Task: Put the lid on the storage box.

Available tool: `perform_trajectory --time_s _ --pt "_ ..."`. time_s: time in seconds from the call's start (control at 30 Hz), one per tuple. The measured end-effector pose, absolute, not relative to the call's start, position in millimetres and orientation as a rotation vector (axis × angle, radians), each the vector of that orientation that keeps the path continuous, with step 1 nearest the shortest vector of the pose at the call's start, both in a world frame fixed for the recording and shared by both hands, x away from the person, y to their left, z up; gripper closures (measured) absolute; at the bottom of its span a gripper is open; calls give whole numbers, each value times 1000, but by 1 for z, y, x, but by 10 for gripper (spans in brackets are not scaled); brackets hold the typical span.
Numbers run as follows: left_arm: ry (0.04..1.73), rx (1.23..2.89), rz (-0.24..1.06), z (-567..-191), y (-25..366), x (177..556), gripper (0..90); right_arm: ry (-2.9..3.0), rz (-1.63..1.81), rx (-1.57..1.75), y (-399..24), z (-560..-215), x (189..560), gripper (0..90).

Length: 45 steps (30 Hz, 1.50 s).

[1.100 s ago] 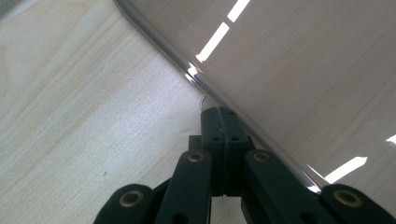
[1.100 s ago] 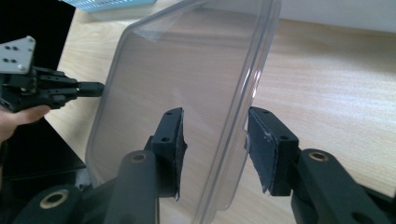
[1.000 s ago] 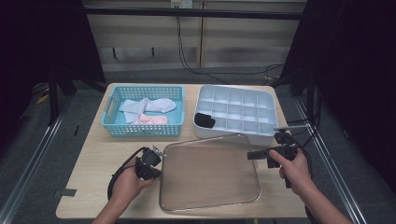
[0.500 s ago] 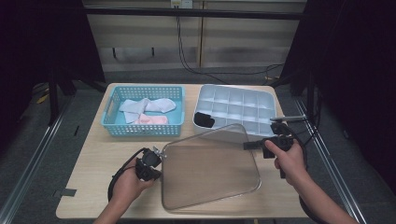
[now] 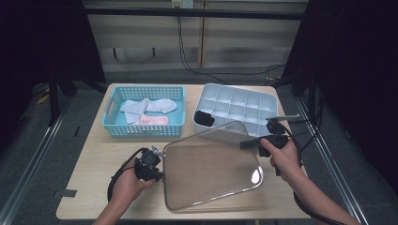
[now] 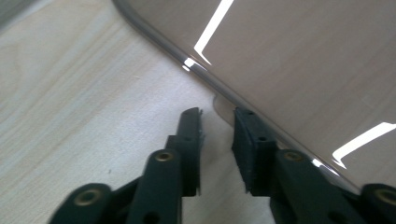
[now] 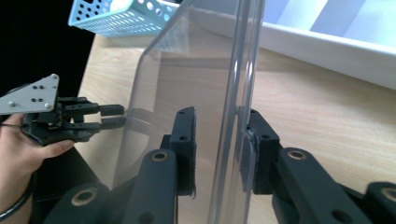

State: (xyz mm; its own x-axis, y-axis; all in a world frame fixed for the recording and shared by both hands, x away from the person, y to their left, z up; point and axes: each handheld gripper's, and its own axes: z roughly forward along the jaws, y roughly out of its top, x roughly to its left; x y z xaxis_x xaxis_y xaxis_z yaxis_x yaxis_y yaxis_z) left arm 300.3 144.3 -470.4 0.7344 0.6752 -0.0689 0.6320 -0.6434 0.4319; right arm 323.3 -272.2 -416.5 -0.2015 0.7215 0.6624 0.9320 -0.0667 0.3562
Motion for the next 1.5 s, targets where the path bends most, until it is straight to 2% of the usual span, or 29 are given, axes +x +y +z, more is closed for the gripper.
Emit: perform_trajectory --time_s 0.07,0.17,0.4,0.6,1.17,1.5 --pt "1023 2461 135 -468 145 302 551 -1934 -1142 -1783 -273 -416 324 705" --pt "1040 2437 141 -466 145 304 450 -1919 -1158 -1780 -272 -416 325 716" --pt "1058 2409 136 -469 148 307 361 -1883 -1206 -1750 -272 -412 329 747" --pt "1065 2383 122 -469 150 309 326 -1849 -1246 -1729 -270 -406 332 771" --pt "1047 2359 106 -467 151 309 307 -1787 -1308 -1706 -265 -398 337 803" --pt "1056 2323 89 -464 156 311 289 -1714 -1389 -1683 -263 -382 340 810"
